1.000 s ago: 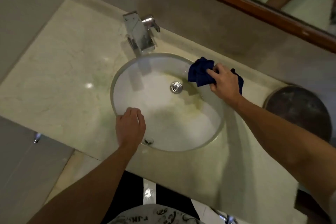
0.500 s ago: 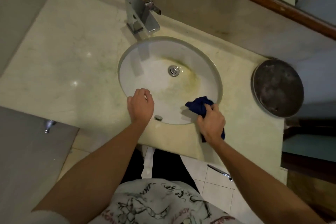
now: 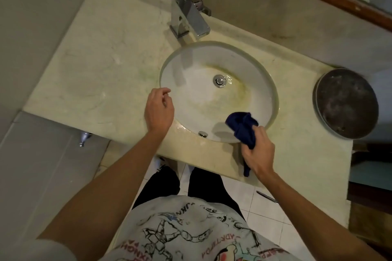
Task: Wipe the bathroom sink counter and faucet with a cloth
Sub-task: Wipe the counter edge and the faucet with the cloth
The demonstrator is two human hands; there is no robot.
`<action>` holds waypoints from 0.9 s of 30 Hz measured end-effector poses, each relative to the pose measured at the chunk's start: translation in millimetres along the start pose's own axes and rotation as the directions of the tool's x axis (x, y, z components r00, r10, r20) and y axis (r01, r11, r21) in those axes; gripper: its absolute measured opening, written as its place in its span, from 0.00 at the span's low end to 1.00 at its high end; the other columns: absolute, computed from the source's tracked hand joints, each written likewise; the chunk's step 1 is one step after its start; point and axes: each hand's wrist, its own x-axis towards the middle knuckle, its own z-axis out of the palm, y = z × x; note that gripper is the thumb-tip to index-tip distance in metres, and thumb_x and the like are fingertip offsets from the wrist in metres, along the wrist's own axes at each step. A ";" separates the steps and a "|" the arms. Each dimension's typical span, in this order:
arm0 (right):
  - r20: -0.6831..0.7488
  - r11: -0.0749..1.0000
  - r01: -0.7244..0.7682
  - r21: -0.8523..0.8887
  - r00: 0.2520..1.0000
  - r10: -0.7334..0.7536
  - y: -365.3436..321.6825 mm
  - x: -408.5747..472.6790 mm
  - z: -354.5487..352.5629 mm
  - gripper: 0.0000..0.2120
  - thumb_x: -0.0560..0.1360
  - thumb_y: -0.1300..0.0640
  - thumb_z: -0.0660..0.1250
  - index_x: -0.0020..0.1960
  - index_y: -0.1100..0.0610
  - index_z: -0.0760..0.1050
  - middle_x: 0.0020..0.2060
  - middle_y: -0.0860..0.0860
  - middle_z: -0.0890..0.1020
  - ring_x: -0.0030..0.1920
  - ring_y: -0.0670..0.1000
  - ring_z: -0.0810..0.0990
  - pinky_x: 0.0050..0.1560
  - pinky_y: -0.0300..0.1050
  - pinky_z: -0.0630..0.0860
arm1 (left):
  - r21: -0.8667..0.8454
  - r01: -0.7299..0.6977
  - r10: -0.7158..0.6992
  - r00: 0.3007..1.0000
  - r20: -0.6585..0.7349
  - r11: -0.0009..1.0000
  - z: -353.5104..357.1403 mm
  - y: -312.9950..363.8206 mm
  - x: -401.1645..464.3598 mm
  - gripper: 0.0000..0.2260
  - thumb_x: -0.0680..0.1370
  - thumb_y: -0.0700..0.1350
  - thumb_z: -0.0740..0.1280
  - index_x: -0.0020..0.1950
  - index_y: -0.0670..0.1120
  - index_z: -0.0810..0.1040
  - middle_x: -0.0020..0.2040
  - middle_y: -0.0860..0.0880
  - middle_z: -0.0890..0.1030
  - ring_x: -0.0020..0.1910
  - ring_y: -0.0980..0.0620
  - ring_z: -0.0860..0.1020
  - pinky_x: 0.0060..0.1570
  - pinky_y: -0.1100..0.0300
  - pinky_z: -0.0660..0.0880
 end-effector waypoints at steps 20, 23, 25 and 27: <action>0.213 0.991 0.132 0.018 0.968 -0.133 -211.6 147.2 166.8 0.19 0.76 0.58 0.64 0.66 0.58 0.69 0.56 0.57 0.77 0.42 0.63 0.79 0.36 0.49 0.69 | -0.012 0.153 -0.149 0.937 -0.317 0.988 -6.2 -27.8 21.6 0.10 0.83 0.39 0.57 0.57 0.41 0.77 0.52 0.45 0.77 0.48 0.46 0.75 0.49 0.51 0.74; 0.167 0.997 -0.023 0.068 0.986 0.012 -205.5 184.7 177.9 0.18 0.77 0.58 0.62 0.67 0.58 0.69 0.58 0.58 0.78 0.48 0.64 0.80 0.44 0.53 0.75 | 0.158 0.144 -0.095 0.954 -0.285 0.977 1.4 -28.6 22.8 0.09 0.82 0.41 0.59 0.58 0.44 0.76 0.52 0.48 0.78 0.50 0.45 0.77 0.51 0.50 0.73; 0.152 0.984 -0.132 0.117 0.982 0.114 -198.1 205.9 178.6 0.20 0.78 0.58 0.61 0.70 0.59 0.68 0.61 0.59 0.79 0.54 0.64 0.80 0.51 0.54 0.76 | 0.213 0.159 -0.099 0.959 -0.266 0.964 3.2 -28.6 22.6 0.08 0.81 0.41 0.61 0.58 0.45 0.76 0.53 0.48 0.78 0.51 0.46 0.76 0.53 0.50 0.72; 0.110 0.942 -0.265 0.206 0.963 0.246 -190.6 227.2 175.3 0.21 0.79 0.57 0.62 0.72 0.58 0.68 0.62 0.59 0.80 0.58 0.63 0.80 0.57 0.52 0.75 | 0.256 0.167 -0.100 0.962 -0.255 0.952 4.5 -27.5 23.5 0.08 0.80 0.42 0.62 0.59 0.46 0.76 0.54 0.48 0.78 0.52 0.46 0.76 0.53 0.51 0.70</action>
